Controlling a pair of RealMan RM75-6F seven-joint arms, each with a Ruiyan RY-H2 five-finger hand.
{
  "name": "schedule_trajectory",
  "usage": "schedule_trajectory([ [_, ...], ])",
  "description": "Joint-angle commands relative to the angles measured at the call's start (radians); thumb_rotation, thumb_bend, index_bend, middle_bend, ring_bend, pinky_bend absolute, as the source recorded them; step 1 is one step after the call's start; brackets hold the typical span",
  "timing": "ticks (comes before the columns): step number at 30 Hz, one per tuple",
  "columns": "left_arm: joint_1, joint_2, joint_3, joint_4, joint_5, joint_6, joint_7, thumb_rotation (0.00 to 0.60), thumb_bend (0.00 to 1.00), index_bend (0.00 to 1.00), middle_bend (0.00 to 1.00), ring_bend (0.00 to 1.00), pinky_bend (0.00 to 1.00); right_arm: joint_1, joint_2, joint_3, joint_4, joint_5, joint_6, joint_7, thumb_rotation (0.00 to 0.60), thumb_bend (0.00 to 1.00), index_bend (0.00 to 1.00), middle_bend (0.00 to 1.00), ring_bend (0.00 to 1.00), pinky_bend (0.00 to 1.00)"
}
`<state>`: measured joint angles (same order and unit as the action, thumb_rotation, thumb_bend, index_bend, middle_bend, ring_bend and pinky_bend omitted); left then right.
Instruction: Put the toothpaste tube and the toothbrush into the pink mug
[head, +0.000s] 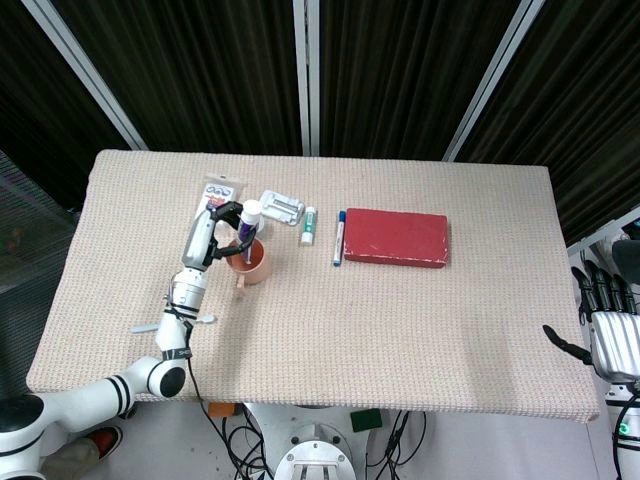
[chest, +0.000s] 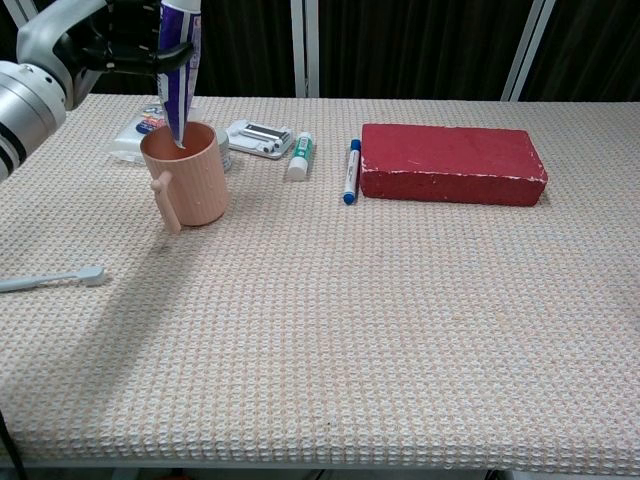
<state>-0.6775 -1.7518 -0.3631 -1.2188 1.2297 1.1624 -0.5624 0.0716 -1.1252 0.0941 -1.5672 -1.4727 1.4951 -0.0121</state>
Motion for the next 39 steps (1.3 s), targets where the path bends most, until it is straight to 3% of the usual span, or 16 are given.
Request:
schedule_trajectory([
  [1, -0.002, -0.043, 0.009, 0.062, -0.001, -0.004, -0.031, 0.6, 0.32, 0.71, 0.72, 0.54, 0.49, 0.0, 0.0, 0.0, 0.001, 0.002, -0.001, -0.001, 0.491, 0.46, 0.0, 0.0, 0.0, 0.0],
  [11, 0.003, -0.103, 0.034, 0.184, 0.033, -0.004, -0.09, 0.6, 0.31, 0.69, 0.6, 0.42, 0.45, 0.007, -0.008, -0.001, 0.004, 0.023, -0.029, -0.007, 0.491, 0.46, 0.0, 0.0, 0.0, 0.0],
  [17, 0.014, -0.117, 0.04, 0.227, 0.042, -0.007, -0.134, 0.6, 0.31, 0.69, 0.41, 0.3, 0.42, 0.008, -0.012, 0.0, 0.006, 0.031, -0.034, -0.012, 0.49, 0.47, 0.0, 0.0, 0.0, 0.0],
  [21, 0.024, -0.122, 0.047, 0.25, 0.054, 0.0, -0.162, 0.6, 0.31, 0.67, 0.33, 0.28, 0.41, 0.009, -0.014, 0.0, 0.006, 0.036, -0.038, -0.016, 0.49, 0.48, 0.0, 0.0, 0.0, 0.0],
  [39, 0.043, -0.114, 0.07, 0.247, 0.122, 0.066, -0.179, 0.6, 0.31, 0.67, 0.33, 0.23, 0.38, 0.011, -0.013, -0.004, -0.005, 0.05, -0.055, -0.032, 0.49, 0.48, 0.0, 0.0, 0.0, 0.0],
])
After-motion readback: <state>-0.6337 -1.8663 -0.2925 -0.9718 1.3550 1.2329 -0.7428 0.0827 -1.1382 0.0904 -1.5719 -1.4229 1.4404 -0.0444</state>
